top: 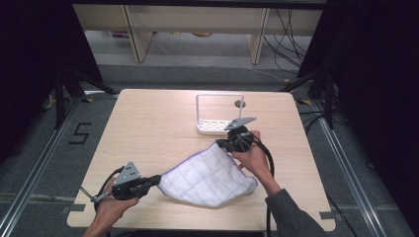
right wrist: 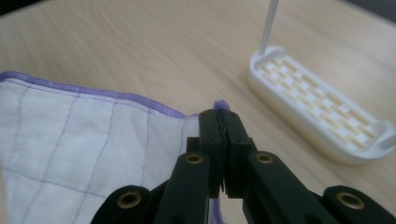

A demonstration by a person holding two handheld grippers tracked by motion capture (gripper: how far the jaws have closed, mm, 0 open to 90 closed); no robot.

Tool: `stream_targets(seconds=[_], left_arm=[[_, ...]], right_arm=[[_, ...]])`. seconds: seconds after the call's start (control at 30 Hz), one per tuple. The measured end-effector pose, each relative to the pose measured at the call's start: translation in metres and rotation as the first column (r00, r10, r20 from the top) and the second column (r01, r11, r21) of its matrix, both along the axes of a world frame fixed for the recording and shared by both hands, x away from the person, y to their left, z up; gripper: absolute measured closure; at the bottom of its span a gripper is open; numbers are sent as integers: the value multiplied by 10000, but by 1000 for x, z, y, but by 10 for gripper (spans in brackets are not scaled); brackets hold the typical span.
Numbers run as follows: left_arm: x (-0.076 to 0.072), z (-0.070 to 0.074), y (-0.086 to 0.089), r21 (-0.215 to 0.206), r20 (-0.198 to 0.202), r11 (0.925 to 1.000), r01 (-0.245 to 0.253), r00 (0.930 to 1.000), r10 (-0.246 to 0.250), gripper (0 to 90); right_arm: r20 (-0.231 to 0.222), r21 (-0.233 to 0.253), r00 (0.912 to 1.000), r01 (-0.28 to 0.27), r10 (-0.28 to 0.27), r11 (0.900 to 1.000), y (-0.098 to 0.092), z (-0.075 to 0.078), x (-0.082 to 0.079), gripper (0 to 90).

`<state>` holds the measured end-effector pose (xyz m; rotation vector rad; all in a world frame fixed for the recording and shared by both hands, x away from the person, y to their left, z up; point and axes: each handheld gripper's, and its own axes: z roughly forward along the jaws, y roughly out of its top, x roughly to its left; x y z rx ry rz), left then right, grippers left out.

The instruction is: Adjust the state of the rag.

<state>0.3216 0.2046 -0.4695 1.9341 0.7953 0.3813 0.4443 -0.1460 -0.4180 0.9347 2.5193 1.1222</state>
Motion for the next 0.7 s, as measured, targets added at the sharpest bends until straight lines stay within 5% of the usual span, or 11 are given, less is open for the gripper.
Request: stream_targets(seconds=[0.13,0.3,0.53,0.57,0.67,0.7], left_arm=[[1,33,1,-106,728,9998,194,9972,-186,884],[5,64,3,-299,1168,9992,260,9929,-223,884],[4,91,1,-530,1306,9970,567,9902,-494,884],[3,95,1,-712,1336,9954,648,9895,-548,884],[0,109,2,-668,1461,9949,760,9871,-656,884],[-1,114,2,-808,1470,9927,898,9861,-772,884]], right_arm=[[1004,642,9949,-58,-6,9979,-21,38,-27,893],[1791,965,9837,-8,-166,9953,-40,63,-51,893],[2021,1411,9786,98,-385,9900,-57,84,-75,893],[2402,1460,9700,29,-382,9893,-58,86,-77,893],[2587,1607,9656,-148,-276,9869,-64,97,-86,893],[2454,1694,9689,-111,-313,9855,-65,101,-90,893]])
